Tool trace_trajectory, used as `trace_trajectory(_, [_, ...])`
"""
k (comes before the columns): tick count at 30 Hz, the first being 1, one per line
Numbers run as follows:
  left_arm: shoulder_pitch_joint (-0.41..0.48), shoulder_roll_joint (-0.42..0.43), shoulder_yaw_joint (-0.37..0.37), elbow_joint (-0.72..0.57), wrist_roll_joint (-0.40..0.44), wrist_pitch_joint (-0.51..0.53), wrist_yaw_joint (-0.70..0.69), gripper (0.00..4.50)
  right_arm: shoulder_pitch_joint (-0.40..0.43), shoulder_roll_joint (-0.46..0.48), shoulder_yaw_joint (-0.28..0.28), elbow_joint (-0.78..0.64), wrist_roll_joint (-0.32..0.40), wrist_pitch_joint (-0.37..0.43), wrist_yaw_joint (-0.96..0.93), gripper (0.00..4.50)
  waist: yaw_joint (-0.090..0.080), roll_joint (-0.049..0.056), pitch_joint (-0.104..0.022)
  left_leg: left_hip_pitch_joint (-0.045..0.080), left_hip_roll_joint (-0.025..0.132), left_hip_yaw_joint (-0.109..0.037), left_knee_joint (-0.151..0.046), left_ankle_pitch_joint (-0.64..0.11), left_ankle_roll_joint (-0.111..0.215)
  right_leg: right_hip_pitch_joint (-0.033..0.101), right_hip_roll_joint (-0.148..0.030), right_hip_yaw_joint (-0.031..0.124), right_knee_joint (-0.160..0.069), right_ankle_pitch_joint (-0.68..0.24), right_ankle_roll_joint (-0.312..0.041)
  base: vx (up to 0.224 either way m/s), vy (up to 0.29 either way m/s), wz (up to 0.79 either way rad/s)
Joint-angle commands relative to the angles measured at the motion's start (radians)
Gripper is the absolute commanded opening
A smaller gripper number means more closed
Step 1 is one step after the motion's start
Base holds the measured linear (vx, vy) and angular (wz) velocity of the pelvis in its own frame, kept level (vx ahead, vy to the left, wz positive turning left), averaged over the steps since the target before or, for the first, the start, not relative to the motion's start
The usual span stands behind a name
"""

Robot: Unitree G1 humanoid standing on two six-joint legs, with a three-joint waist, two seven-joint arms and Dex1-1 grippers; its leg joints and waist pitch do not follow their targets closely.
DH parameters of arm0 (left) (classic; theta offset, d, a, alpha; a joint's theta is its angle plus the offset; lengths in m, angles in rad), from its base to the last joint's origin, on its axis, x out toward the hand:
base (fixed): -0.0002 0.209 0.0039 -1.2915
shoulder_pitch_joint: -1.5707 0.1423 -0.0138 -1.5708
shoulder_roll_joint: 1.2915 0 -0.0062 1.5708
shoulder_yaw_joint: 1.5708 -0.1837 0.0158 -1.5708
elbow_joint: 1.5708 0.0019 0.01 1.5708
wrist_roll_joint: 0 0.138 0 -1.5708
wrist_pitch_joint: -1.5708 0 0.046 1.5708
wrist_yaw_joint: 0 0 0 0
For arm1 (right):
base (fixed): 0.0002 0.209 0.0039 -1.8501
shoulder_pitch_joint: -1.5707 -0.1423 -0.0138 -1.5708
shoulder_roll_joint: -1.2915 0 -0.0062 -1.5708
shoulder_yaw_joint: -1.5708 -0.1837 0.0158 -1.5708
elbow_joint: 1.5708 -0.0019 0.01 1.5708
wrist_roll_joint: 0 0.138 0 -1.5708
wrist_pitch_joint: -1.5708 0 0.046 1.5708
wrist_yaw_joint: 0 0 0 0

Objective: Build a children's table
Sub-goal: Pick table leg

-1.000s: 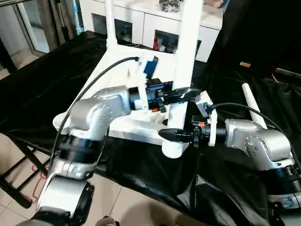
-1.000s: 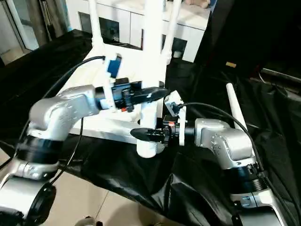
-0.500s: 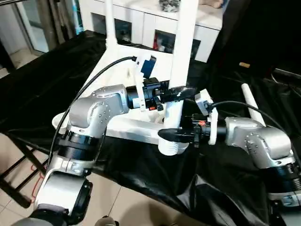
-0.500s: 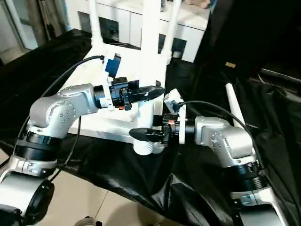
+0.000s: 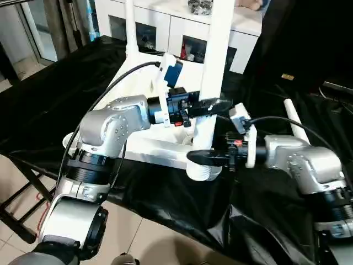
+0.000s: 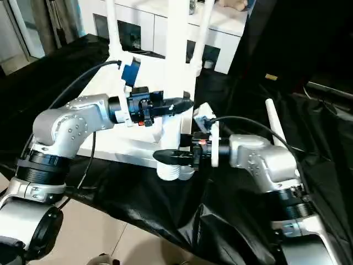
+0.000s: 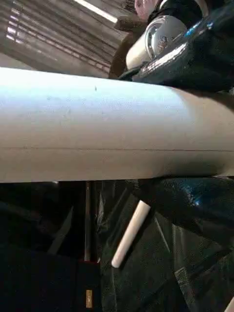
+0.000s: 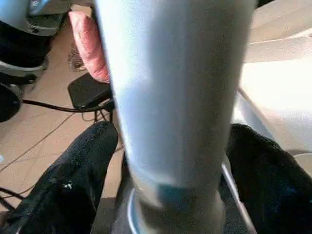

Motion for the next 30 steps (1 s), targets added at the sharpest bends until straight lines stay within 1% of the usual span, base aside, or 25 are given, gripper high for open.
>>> trace_trajectory(1, [-0.021,-0.005,0.005,-0.010,-0.013,0.010,-0.004,1.84,-0.014,-0.003,0.000,0.010,-0.014,-0.022,-0.008,3.85,0.003,-0.004,-0.075,0.014,0.046,-0.023,-0.063,-0.112,-0.005,0.054,-0.091,0.053,-0.069,-0.258,-0.155,0.000,0.000,0.00])
trace_trajectory(3, [-0.021,-0.004,0.005,-0.011,-0.017,0.013,-0.005,1.84,-0.014,-0.001,-0.003,0.014,-0.015,-0.024,-0.011,3.54,0.003,-0.005,-0.075,0.016,0.047,-0.023,-0.063,-0.116,-0.006,0.053,-0.091,0.053,-0.069,-0.257,-0.156,0.000,0.000,0.00])
trace_trajectory(4, [-0.021,-0.004,0.005,-0.011,-0.017,0.013,-0.005,1.84,-0.014,-0.001,-0.003,0.014,-0.015,-0.024,-0.011,3.47,0.003,-0.005,-0.075,0.016,0.046,-0.023,-0.063,-0.116,-0.006,0.054,-0.092,0.053,-0.069,-0.257,-0.159,0.000,0.000,0.00])
trace_trajectory(5, [-0.022,-0.003,0.005,-0.011,-0.019,0.014,-0.005,1.84,-0.014,0.001,-0.004,0.016,-0.014,-0.025,-0.011,3.43,0.004,-0.001,-0.075,0.015,0.046,-0.023,-0.063,-0.117,-0.006,0.054,-0.091,0.053,-0.069,-0.257,-0.160,0.000,0.000,0.00])
trace_trajectory(8, [-0.020,-0.001,0.003,-0.014,-0.022,0.018,-0.010,1.84,-0.012,0.003,-0.006,0.017,-0.013,-0.028,-0.014,3.09,0.003,-0.002,-0.076,0.017,0.047,-0.023,-0.063,-0.118,-0.006,0.054,-0.090,0.053,-0.069,-0.248,-0.161,0.000,0.000,0.00])
trace_trajectory(9, [-0.021,-0.002,0.002,-0.014,-0.022,0.020,-0.012,1.84,-0.010,0.004,-0.007,0.014,-0.011,-0.028,-0.015,3.00,0.003,0.001,-0.075,0.017,0.047,-0.023,-0.063,-0.119,-0.006,0.054,-0.091,0.053,-0.068,-0.245,-0.163,0.000,0.000,0.00])
trace_trajectory(11, [-0.025,-0.006,0.002,-0.009,-0.021,0.021,-0.013,1.84,-0.010,0.007,-0.009,0.015,-0.013,-0.030,-0.015,2.85,0.002,0.000,-0.075,0.016,0.047,-0.023,-0.063,-0.123,-0.007,0.054,-0.090,0.053,-0.069,-0.247,-0.164,0.000,0.000,0.00])
trace_trajectory(12, [-0.026,-0.009,0.002,-0.008,-0.023,0.022,-0.013,1.84,-0.009,0.010,-0.010,0.014,-0.011,-0.031,-0.014,2.85,0.002,0.003,-0.076,0.017,0.047,-0.023,-0.064,-0.123,-0.009,0.054,-0.090,0.053,-0.069,-0.243,-0.165,0.000,0.000,0.00])
trace_trajectory(13, [-0.026,-0.011,0.001,-0.007,-0.024,0.022,-0.013,1.84,-0.007,0.011,-0.011,0.013,-0.010,-0.031,-0.013,2.66,0.002,0.002,-0.076,0.018,0.047,-0.023,-0.063,-0.123,-0.009,0.054,-0.090,0.053,-0.068,-0.239,-0.167,0.000,0.000,0.00])
trace_trajectory(15, [-0.031,-0.014,0.000,0.000,-0.025,0.020,-0.012,1.84,-0.009,0.012,-0.012,0.014,-0.010,-0.032,-0.012,2.57,0.002,0.004,-0.076,0.017,0.047,-0.024,-0.064,-0.122,-0.010,0.055,-0.089,0.053,-0.067,-0.229,-0.170,0.000,0.000,0.00])
trace_trajectory(17, [-0.031,-0.014,-0.001,0.000,-0.025,0.019,-0.012,1.84,-0.008,0.012,-0.013,0.013,-0.009,-0.032,-0.012,2.32,0.002,0.003,-0.076,0.017,0.047,-0.023,-0.064,-0.128,-0.010,0.055,-0.089,0.053,-0.068,-0.235,-0.169,0.000,0.000,0.00])
trace_trajectory(18, [-0.033,-0.016,0.000,0.004,-0.024,0.017,-0.012,1.84,-0.009,0.012,-0.016,0.016,-0.008,-0.033,-0.011,2.23,0.003,0.006,-0.076,0.018,0.046,-0.024,-0.064,-0.129,-0.010,0.055,-0.090,0.053,-0.069,-0.238,-0.169,0.000,0.000,0.00])
trace_trajectory(20, [-0.032,-0.015,0.000,0.006,-0.023,0.014,-0.011,1.84,-0.007,0.013,-0.020,0.019,-0.008,-0.036,-0.013,2.08,0.003,0.006,-0.076,0.018,0.047,-0.024,-0.064,-0.129,-0.013,0.055,-0.089,0.053,-0.069,-0.235,-0.168,0.000,0.000,0.00])
trace_trajectory(21, [-0.032,-0.015,0.001,0.008,-0.022,0.013,-0.011,1.84,-0.006,0.014,-0.023,0.022,-0.008,-0.037,-0.014,2.04,0.003,0.009,-0.077,0.018,0.047,-0.024,-0.064,-0.129,-0.014,0.055,-0.089,0.053,-0.068,-0.229,-0.171,0.000,0.000,0.00])
trace_trajectory(22, [-0.031,-0.015,0.001,0.009,-0.020,0.012,-0.010,1.84,-0.005,0.015,-0.025,0.023,-0.009,-0.038,-0.015,2.02,0.003,0.006,-0.077,0.018,0.046,-0.024,-0.063,-0.128,-0.014,0.056,-0.089,0.053,-0.067,-0.222,-0.173,0.000,0.000,0.00])
trace_trajectory(23, [-0.030,-0.015,0.001,0.010,-0.018,0.010,-0.009,1.84,-0.004,0.016,-0.027,0.024,-0.009,-0.040,-0.016,2.00,0.003,0.010,-0.077,0.017,0.046,-0.024,-0.063,-0.127,-0.013,0.056,-0.089,0.053,-0.068,-0.214,-0.175,0.000,0.000,0.00])
trace_trajectory(24, [-0.028,-0.014,0.000,0.009,-0.017,0.010,-0.010,1.84,-0.003,0.017,-0.029,0.023,-0.009,-0.040,-0.018,1.98,0.003,0.009,-0.078,0.017,0.046,-0.024,-0.063,-0.127,-0.013,0.056,-0.089,0.053,-0.067,-0.213,-0.176,0.000,0.000,0.00])
trace_trajectory(25, [-0.025,-0.012,-0.002,0.008,-0.016,0.010,-0.012,1.84,0.000,0.018,-0.032,0.021,-0.008,-0.041,-0.022,1.97,0.003,0.010,-0.078,0.017,0.046,-0.024,-0.063,-0.126,-0.012,0.057,-0.089,0.053,-0.067,-0.211,-0.177,0.000,0.000,0.00])
trace_trajectory(26, [-0.022,-0.010,-0.008,0.005,-0.006,-0.006,-0.016,1.84,0.003,0.020,-0.034,0.017,-0.006,-0.041,-0.027,1.96,0.003,0.010,-0.078,0.017,0.046,-0.024,-0.063,-0.126,-0.012,0.057,-0.089,0.053,-0.067,-0.211,-0.177,0.000,0.000,0.00])
trace_trajectory(27, [-0.021,-0.008,-0.013,0.004,0.001,-0.018,-0.019,1.84,0.005,0.021,-0.036,0.014,-0.005,-0.041,-0.029,1.96,0.002,0.012,-0.078,0.018,0.046,-0.024,-0.064,-0.132,-0.013,0.056,-0.088,0.053,-0.068,-0.211,-0.178,0.000,0.000,0.00])
trace_trajectory(28, [-0.024,-0.012,-0.009,0.010,-0.005,-0.009,-0.012,1.84,0.006,0.021,-0.037,0.013,-0.004,-0.040,-0.031,1.96,0.002,0.017,-0.078,0.018,0.047,-0.025,-0.064,-0.134,-0.016,0.057,-0.088,0.052,-0.067,-0.211,-0.179,0.000,0.000,0.00])
trace_trajectory(29, [-0.029,-0.017,-0.002,0.017,-0.011,-0.003,-0.007,1.84,0.009,0.022,-0.037,0.009,-0.002,-0.040,-0.033,1.96,0.001,0.018,-0.078,0.019,0.047,-0.025,-0.064,-0.136,-0.017,0.056,-0.087,0.052,-0.067,-0.203,-0.182,0.000,0.000,0.00])
trace_trajectory(30, [-0.033,-0.022,0.009,0.025,-0.018,0.001,0.000,2.40,0.012,0.023,-0.039,0.004,-0.001,-0.040,-0.037,1.96,0.001,0.016,-0.078,0.019,0.047,-0.025,-0.064,-0.137,-0.017,0.056,-0.086,0.052,-0.067,-0.201,-0.183,0.000,0.000,0.00])
